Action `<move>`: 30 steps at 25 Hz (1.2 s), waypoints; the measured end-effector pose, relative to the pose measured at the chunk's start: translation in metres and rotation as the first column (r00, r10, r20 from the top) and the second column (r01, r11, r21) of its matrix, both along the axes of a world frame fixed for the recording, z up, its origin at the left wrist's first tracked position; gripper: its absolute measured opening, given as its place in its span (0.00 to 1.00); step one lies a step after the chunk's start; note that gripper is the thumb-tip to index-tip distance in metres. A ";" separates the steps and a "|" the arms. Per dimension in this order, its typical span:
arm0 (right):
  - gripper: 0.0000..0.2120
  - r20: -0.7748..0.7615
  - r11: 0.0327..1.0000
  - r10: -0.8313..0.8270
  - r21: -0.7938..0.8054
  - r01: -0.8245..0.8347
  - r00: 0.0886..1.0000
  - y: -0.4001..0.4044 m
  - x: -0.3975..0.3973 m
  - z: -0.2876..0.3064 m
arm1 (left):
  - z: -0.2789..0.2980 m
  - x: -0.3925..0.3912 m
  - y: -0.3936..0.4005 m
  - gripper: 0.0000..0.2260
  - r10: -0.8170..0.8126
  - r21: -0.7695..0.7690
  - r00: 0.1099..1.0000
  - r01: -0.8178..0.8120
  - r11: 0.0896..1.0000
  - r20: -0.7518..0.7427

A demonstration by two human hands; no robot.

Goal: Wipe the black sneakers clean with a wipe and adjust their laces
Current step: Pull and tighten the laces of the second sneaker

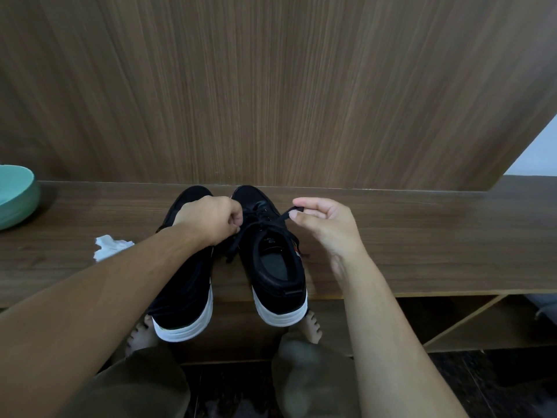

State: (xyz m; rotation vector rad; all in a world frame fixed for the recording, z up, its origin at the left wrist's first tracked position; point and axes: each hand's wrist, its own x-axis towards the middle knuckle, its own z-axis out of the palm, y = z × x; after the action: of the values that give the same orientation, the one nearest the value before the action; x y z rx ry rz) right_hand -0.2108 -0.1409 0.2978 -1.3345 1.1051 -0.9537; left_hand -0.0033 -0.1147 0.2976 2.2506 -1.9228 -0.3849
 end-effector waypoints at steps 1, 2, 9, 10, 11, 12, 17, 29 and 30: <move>0.18 0.001 1.000 -0.008 0.010 0.008 1.000 0.000 0.002 0.000 | -0.001 0.000 0.000 0.03 0.003 -0.013 1.000 -0.003 1.000 0.006; 0.23 -0.001 0.999 -0.012 0.030 0.012 1.000 -0.001 0.004 -0.001 | -0.001 0.000 -0.001 0.03 0.023 -0.040 0.998 -0.025 0.999 -0.054; 0.21 0.054 0.985 0.029 0.170 -0.038 0.998 0.000 0.010 0.002 | 0.041 -0.002 -0.003 0.11 0.142 0.045 0.424 -0.232 0.972 -0.895; 0.19 0.078 0.983 0.018 0.182 -0.032 0.997 0.001 0.011 0.002 | 0.045 -0.001 -0.002 0.12 0.129 0.053 0.389 -0.202 0.978 -0.912; 0.16 0.097 0.982 0.004 0.187 -0.022 0.995 0.000 0.012 0.002 | 0.047 0.001 -0.001 0.13 0.117 0.053 0.388 -0.172 0.984 -0.914; 0.14 0.111 0.982 -0.009 0.187 -0.012 0.994 0.001 0.012 0.002 | 0.047 0.003 0.000 0.14 0.105 0.049 0.391 -0.150 0.988 -0.914; 0.13 0.140 0.989 0.006 0.144 -0.026 0.990 0.007 0.019 0.004 | 0.045 0.005 0.003 0.23 0.030 0.011 0.286 -0.068 0.998 -0.958; 0.02 0.022 0.991 -0.091 0.096 0.089 0.996 -0.009 0.050 -0.004 | 0.060 -0.014 0.004 0.07 -0.173 -0.124 0.582 0.124 0.984 -0.795; 0.02 -0.004 0.994 -0.089 0.062 0.089 0.996 -0.009 0.051 -0.005 | 0.059 -0.017 0.003 0.06 -0.199 -0.133 0.635 0.152 0.979 -0.746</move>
State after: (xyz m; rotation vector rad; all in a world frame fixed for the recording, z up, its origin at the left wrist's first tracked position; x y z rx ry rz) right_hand -0.1599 -0.1497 0.2931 -1.2440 1.1949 -0.9755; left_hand -0.0202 -0.1121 0.3567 1.4561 -1.6202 -1.0838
